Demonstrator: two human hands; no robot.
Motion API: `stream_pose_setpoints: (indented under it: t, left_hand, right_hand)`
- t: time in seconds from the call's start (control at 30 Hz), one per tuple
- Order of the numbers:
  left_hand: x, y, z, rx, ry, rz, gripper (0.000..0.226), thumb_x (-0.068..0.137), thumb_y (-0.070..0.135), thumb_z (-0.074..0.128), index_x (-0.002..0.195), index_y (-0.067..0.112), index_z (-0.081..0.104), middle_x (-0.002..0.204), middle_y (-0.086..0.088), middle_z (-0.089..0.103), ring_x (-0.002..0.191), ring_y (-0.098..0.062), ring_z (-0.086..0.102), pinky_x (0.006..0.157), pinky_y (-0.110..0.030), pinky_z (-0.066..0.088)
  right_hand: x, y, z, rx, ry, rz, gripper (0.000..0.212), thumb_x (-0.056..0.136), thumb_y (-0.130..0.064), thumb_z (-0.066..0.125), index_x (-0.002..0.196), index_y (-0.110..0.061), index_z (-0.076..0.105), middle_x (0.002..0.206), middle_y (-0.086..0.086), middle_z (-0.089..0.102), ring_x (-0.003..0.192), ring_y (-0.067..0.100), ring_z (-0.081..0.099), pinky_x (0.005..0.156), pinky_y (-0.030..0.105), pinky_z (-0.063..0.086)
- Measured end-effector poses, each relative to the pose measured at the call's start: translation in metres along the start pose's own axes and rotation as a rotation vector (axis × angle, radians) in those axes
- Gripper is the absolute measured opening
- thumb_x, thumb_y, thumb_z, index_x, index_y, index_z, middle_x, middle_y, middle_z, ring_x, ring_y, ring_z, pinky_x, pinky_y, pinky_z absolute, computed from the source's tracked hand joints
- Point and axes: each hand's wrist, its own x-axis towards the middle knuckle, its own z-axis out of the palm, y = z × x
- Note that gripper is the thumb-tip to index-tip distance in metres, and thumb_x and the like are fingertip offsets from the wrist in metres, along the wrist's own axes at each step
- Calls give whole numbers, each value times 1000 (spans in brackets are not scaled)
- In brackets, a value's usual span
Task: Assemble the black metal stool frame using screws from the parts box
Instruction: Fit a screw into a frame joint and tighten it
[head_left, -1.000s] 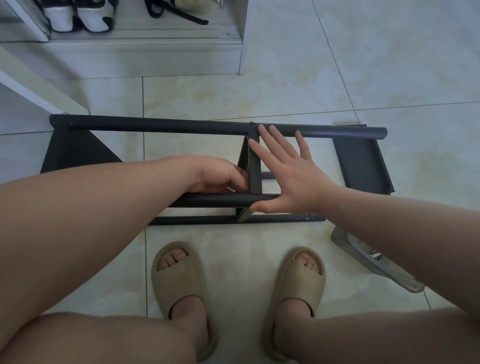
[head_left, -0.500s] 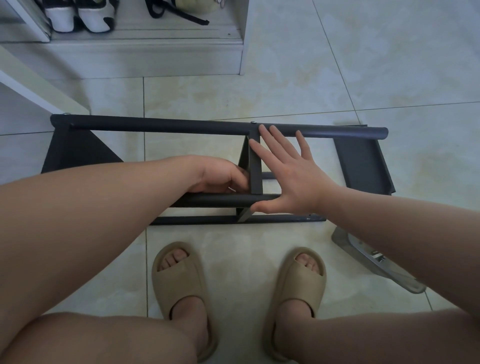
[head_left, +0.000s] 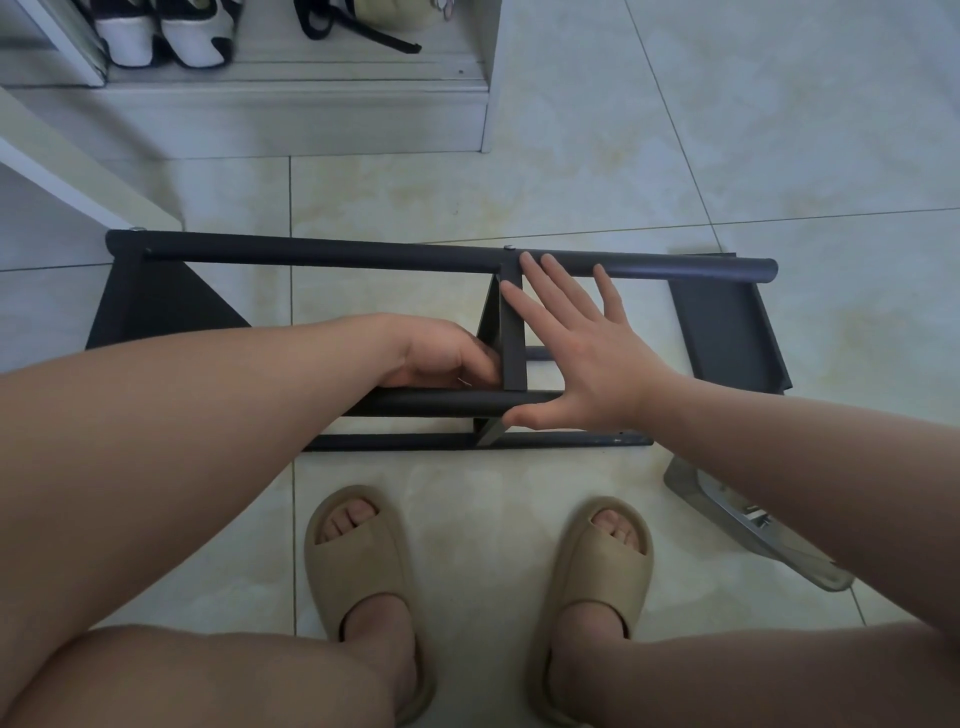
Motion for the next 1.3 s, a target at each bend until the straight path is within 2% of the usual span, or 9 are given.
stream_pose_setpoints:
  t: [0.2,0.37,0.6,0.7,0.77,0.87,1.03,1.13,1.3]
  left_hand:
    - [0,2,1,49,31,-105,26,96,21,57,116,11,71,94,-1,73,84,-15,65,78,-32,53]
    - [0,2,3,65,57,-16,14,93,8,58,90,11,71,72,-1,72,64,-12,68,65,-24,52]
    - [1,1,1,-31,33,13,18,92,-1,55,97,9,69,91,-6,73,88,-19,68,88,-30,52]
    - [1,0,0,30,18,-67,20,94,18,58,108,13,72,99,-3,74,88,-17,66,82,-33,52]
    - [2,0,0,60,42,-88,19,93,22,62,105,14,74,92,-1,74,81,-15,67,81,-33,53]
    - [2,1,1,56,60,-55,12,93,15,62,92,14,74,81,-2,74,69,-13,69,77,-32,55]
    - [-1,2,2,16,16,-9,17,95,0,52,96,7,68,78,-6,72,69,-16,68,66,-26,54]
    - [-3,3,3,-23,-7,-19,20,95,0,50,99,9,68,86,-5,73,75,-15,68,71,-28,53]
    - [0,3,2,66,29,-110,26,96,21,56,117,11,70,94,-1,72,90,-18,64,87,-36,53]
  right_hand:
    - [0,-1,-2,1,-4,1,122,70,-94,36,163,-23,-1,169,3,-17,154,19,-20,122,59,-10]
    - [0,-2,-3,-2,-22,6,123,71,-92,40,163,-24,-3,168,2,-20,154,18,-22,122,58,-11]
    - [-1,-2,-4,-2,-28,9,122,72,-92,44,162,-24,-4,168,1,-20,153,18,-23,122,58,-10]
    - [0,-2,-4,-3,-30,8,122,71,-93,41,162,-24,-4,168,1,-20,153,18,-23,122,58,-10]
    - [0,-1,-4,-2,-28,7,122,70,-93,38,163,-24,-4,168,2,-20,154,18,-22,122,58,-10]
    - [0,-1,-3,7,-16,6,122,70,-93,39,163,-24,-1,169,2,-18,154,18,-21,122,58,-10]
    - [0,-1,-2,9,-9,4,123,69,-94,35,163,-24,-1,169,2,-18,154,18,-20,122,59,-9]
    - [0,-1,-1,5,-6,4,123,68,-94,34,163,-24,-1,169,1,-18,154,18,-21,122,59,-9]
    - [0,0,0,8,4,0,123,69,-94,35,163,-24,0,169,2,-16,154,18,-19,122,59,-9]
